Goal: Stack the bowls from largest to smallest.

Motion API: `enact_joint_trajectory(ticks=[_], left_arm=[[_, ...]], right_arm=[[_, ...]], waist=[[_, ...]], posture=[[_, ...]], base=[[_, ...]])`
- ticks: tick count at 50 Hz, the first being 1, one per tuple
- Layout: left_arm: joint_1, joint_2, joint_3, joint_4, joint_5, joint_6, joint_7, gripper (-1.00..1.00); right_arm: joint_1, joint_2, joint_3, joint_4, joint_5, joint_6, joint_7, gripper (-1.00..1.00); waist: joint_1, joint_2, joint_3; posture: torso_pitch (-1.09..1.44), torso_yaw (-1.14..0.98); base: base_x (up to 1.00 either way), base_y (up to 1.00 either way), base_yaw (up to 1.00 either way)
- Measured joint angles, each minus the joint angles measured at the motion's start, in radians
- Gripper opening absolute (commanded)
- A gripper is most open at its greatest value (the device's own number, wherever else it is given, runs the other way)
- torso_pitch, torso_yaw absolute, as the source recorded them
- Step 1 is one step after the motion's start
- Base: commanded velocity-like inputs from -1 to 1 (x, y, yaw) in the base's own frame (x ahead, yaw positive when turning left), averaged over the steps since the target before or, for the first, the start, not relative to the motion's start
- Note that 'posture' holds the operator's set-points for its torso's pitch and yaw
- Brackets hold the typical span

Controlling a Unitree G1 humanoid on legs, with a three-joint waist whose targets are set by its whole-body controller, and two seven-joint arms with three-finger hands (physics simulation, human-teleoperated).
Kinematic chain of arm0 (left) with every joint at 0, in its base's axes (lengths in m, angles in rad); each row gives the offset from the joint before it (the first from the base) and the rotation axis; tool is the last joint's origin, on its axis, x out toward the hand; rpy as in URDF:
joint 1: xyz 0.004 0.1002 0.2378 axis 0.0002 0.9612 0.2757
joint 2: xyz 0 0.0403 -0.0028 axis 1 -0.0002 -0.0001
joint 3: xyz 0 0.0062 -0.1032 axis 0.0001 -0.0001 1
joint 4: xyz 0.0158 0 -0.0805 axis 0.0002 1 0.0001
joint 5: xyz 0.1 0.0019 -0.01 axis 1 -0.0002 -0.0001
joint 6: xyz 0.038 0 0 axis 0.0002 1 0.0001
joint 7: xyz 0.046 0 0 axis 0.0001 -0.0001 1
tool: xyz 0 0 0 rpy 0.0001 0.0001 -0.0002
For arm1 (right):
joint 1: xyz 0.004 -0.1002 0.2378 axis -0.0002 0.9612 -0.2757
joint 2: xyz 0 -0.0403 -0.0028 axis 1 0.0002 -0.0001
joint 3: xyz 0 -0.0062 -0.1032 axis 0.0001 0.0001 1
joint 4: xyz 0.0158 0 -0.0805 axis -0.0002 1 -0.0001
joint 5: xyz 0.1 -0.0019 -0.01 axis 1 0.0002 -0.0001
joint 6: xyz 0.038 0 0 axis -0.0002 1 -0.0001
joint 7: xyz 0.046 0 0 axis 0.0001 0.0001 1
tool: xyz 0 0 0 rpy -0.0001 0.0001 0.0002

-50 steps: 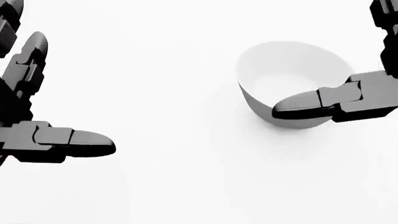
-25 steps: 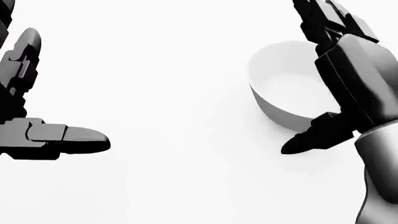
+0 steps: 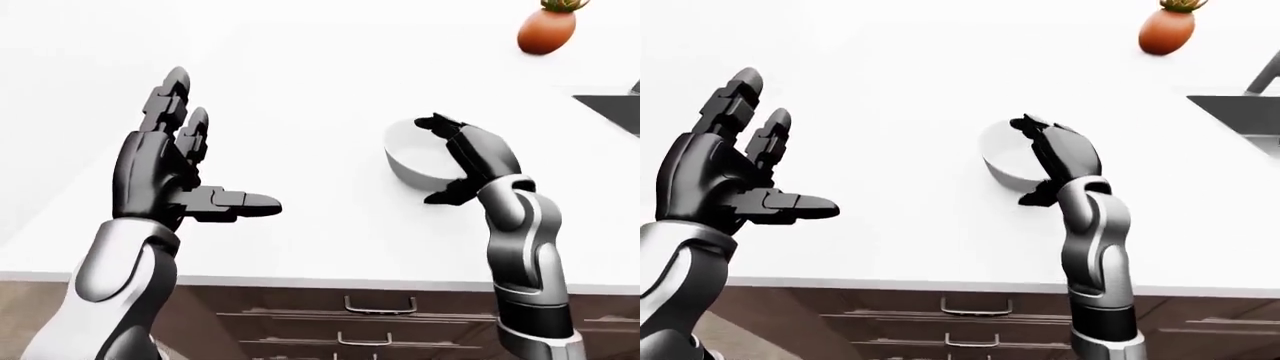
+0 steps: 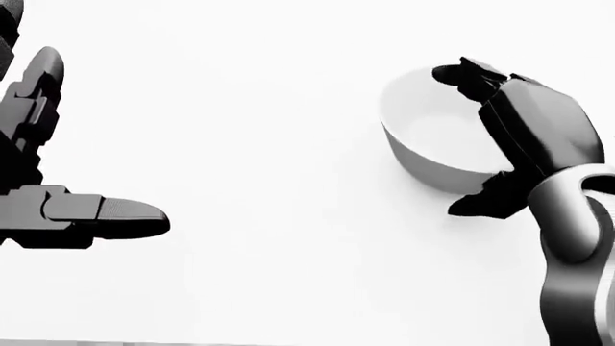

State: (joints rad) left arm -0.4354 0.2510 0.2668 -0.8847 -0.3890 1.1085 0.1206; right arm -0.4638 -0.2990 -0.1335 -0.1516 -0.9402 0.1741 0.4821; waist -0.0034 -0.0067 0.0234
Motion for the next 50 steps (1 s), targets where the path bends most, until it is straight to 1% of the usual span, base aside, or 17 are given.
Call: enact_joint_trajectory(ticks=[3, 4, 5, 6, 7, 15, 19, 26, 29, 31, 33, 37, 40, 41, 45, 48, 50], left_arm=[[-0.002, 0.001, 0.006, -0.003, 0.0, 0.003, -0.002, 1.0], [-0.002, 0.001, 0.008, -0.004, -0.001, 0.004, -0.002, 1.0], [-0.002, 0.001, 0.01, -0.006, -0.001, 0.004, -0.002, 1.0], [0.0, 0.001, 0.011, -0.008, -0.001, 0.002, -0.002, 1.0], [0.002, 0.001, 0.011, -0.009, 0.0, 0.001, -0.002, 1.0], [-0.014, 0.005, 0.016, -0.015, -0.011, 0.024, 0.007, 1.0], [-0.025, 0.008, 0.015, -0.02, -0.019, 0.032, 0.012, 1.0], [-0.069, 0.021, 0.035, -0.045, -0.054, 0.086, 0.032, 1.0], [-0.086, 0.024, 0.037, -0.055, -0.073, 0.107, 0.046, 1.0], [-0.098, 0.024, 0.037, -0.061, -0.088, 0.121, 0.055, 1.0], [-0.11, 0.024, 0.038, -0.066, -0.107, 0.137, 0.065, 1.0], [-0.13, 0.034, 0.062, -0.095, -0.152, 0.172, 0.082, 1.0], [-0.153, 0.048, 0.084, -0.096, -0.179, 0.189, 0.106, 1.0], [-0.149, 0.054, 0.095, -0.093, -0.184, 0.193, 0.115, 1.0], [-0.169, 0.066, 0.102, -0.082, -0.215, 0.226, 0.157, 1.0], [-0.181, 0.077, 0.09, -0.102, -0.25, 0.215, 0.176, 1.0], [-0.155, 0.082, 0.062, -0.103, -0.259, 0.195, 0.181, 1.0]], right_arm=[[-0.012, -0.007, 0.01, 0.033, -0.009, -0.013, -0.009, 0.03], [-0.013, -0.008, 0.012, 0.041, -0.013, -0.018, -0.008, -0.37], [-0.011, -0.01, 0.012, 0.047, -0.02, -0.021, -0.007, -0.61], [-0.005, -0.01, 0.012, 0.052, -0.028, -0.023, -0.005, -0.95], [0.002, -0.012, 0.01, 0.057, -0.039, -0.023, -0.004, -1.0], [0.007, -0.014, -0.008, -0.006, -0.062, -0.022, 0.016, -1.0], [0.011, -0.037, -0.025, -0.071, -0.05, 0.009, 0.11, -1.0], [-0.002, -0.099, -0.103, -0.305, -0.021, 0.096, 0.311, -0.97], [-0.048, -0.123, -0.119, -0.41, -0.018, 0.141, 0.381, -0.99], [-0.085, -0.13, -0.119, -0.468, -0.018, 0.177, 0.415, -0.99], [-0.114, -0.126, -0.116, -0.507, -0.012, 0.225, 0.444, -1.0], [-0.139, -0.141, -0.106, -0.52, 0.0, 0.297, 0.487, -1.0], [-0.157, -0.154, -0.103, -0.507, 0.012, 0.321, 0.49, -1.0], [-0.155, -0.15, -0.096, -0.51, 0.016, 0.323, 0.489, -1.0], [-0.149, -0.166, -0.081, -0.474, 0.04, 0.328, 0.5, -1.0], [-0.157, -0.178, -0.102, -0.466, 0.039, 0.34, 0.497, -1.0], [-0.154, -0.181, -0.113, -0.462, 0.042, 0.335, 0.479, -1.0]], waist=[[0.001, -0.004, -0.001], [0.001, -0.006, -0.001], [0.003, -0.007, 0.0], [0.004, -0.007, 0.001], [0.006, -0.008, 0.003], [0.014, -0.004, 0.012], [0.012, 0.002, 0.019], [0.002, 0.019, 0.03], [-0.002, 0.021, 0.029], [-0.003, 0.023, 0.004], [0.0, 0.024, -0.007], [0.012, 0.013, 0.0], [0.031, 0.053, 0.005], [0.04, 0.05, 0.011], [0.057, 0.093, 0.01], [0.06, 0.066, 0.023], [0.07, 0.049, 0.02]], posture=[[0.0, 0.0], [0.0, 0.0], [0.0, 0.0], [0.0, 0.0], [0.0, 0.0], [0.0, 0.0], [0.0, 0.0], [0.0, 0.0], [0.0, 0.0], [0.0, 0.0], [0.0, 0.0], [0.0, 0.0], [0.0, 0.0], [0.0, 0.0], [0.0, 0.0], [0.0, 0.0], [0.0, 0.0]], base=[[0.0, 0.0, 0.0], [0.0, 0.0, 0.0], [0.0, 0.0, 0.0], [0.0, 0.0, 0.0], [0.0, 0.0, 0.0], [0.0, 0.0, 0.0], [0.0, 0.0, 0.0], [0.0, 0.0, 0.0], [-0.11, 0.0, 0.0], [-0.48, 0.0, 0.0], [-0.62, 0.0, 0.0], [-0.65, -0.04, 0.0], [-0.71, -0.09, 0.0], [-0.71, -0.21, 0.0], [-0.33, -0.83, 0.0], [0.0, -1.0, 0.0], [0.0, -1.0, 0.0]])
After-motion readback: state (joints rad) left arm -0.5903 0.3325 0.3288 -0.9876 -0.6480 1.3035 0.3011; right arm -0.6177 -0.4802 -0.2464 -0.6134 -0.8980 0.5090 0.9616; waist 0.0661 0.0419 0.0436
